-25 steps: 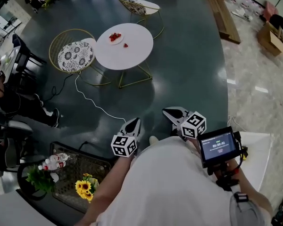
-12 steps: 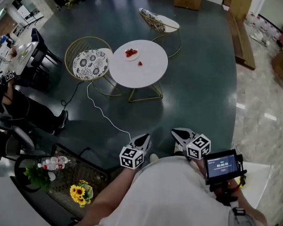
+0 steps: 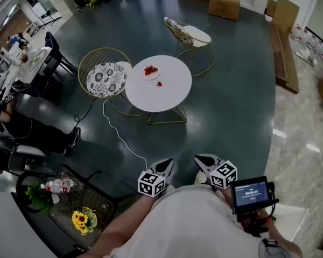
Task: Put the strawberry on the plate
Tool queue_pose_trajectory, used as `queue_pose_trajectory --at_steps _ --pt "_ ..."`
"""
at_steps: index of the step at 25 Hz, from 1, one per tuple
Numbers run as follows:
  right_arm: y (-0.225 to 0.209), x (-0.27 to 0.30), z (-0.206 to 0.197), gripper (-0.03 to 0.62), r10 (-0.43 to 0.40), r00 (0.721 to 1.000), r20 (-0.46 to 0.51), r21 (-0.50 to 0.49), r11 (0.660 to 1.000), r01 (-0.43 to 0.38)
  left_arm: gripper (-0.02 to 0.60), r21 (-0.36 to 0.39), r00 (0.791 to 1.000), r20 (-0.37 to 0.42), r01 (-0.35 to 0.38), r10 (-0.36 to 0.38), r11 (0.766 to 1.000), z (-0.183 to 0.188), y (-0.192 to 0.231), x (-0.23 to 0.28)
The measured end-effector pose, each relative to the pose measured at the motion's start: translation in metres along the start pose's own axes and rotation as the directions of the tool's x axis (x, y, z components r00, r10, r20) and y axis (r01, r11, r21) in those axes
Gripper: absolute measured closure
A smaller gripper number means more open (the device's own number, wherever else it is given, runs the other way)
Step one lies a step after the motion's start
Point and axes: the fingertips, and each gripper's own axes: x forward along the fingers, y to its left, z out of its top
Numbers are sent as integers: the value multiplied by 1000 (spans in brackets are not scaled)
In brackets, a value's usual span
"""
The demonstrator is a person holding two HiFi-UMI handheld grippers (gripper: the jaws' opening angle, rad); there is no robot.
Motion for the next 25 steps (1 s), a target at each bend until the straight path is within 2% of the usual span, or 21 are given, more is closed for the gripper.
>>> queue_pose_trajectory --at_steps 5,13,20,25 --pt "-29 -9 9 588 35 999 -1 -4 999 -35 577 1 1000 -15 -25 25 1000 12 -11 27" --pt "-68 -16 29 588 81 997 -10 -48 995 -82 577 0 995 26 -93 93 996 43 -17 56" --pt "-93 -7 26 588 79 996 -35 -8 997 -79 575 -35 986 30 -161 162 986 53 7 56" --pt "-106 8 39 588 77 996 -40 -8 997 -77 575 -74 985 28 -166 168 983 59 30 69"
